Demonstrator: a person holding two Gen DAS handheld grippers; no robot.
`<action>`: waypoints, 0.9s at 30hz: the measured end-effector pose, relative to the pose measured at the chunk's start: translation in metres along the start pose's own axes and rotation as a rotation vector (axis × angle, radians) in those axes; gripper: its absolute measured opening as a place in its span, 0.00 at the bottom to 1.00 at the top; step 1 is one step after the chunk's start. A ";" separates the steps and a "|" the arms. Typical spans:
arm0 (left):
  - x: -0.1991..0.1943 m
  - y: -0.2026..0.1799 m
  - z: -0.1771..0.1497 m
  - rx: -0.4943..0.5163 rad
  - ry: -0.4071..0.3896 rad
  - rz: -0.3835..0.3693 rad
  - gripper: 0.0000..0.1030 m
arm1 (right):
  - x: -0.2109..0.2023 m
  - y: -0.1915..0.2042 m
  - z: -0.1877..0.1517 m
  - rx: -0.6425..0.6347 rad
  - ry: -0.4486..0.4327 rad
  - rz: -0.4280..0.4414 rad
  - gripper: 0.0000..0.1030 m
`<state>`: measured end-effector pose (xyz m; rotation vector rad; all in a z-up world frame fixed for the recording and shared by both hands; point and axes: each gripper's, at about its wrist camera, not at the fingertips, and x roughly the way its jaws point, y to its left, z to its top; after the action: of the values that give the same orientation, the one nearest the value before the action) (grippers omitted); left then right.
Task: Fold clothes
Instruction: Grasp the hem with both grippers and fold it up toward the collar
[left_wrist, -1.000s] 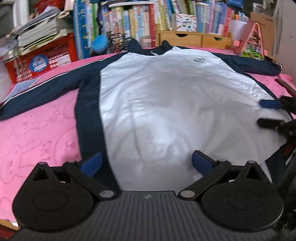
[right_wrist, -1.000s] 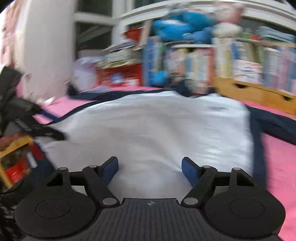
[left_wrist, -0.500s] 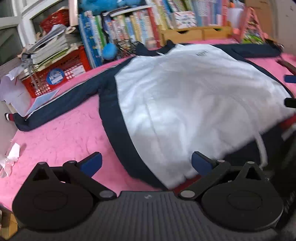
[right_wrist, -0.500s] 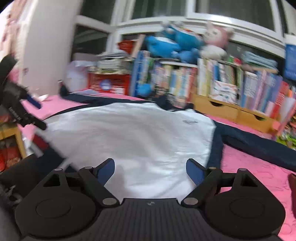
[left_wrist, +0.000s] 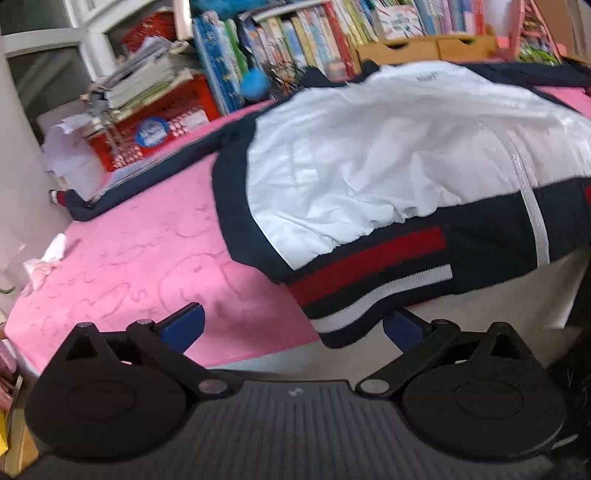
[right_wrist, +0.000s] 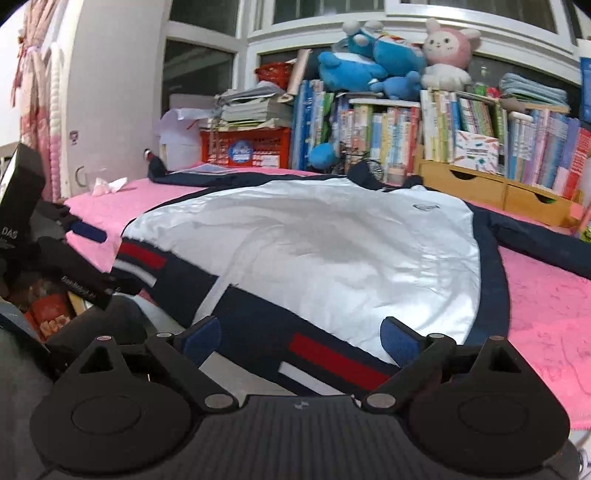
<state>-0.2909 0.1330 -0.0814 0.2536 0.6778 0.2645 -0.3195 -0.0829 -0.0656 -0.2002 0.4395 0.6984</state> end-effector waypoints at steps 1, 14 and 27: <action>-0.008 0.003 0.004 -0.003 -0.031 0.008 0.99 | 0.001 0.003 0.004 -0.021 0.000 0.012 0.92; -0.022 0.037 0.061 -0.070 -0.200 0.020 1.00 | 0.031 0.040 0.032 -0.233 -0.073 -0.134 0.93; -0.012 0.007 0.046 0.014 -0.176 0.042 1.00 | 0.015 -0.006 0.052 -0.112 -0.130 -0.319 0.96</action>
<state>-0.2715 0.1288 -0.0380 0.3015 0.5008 0.2744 -0.2891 -0.0619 -0.0260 -0.3211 0.2362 0.4202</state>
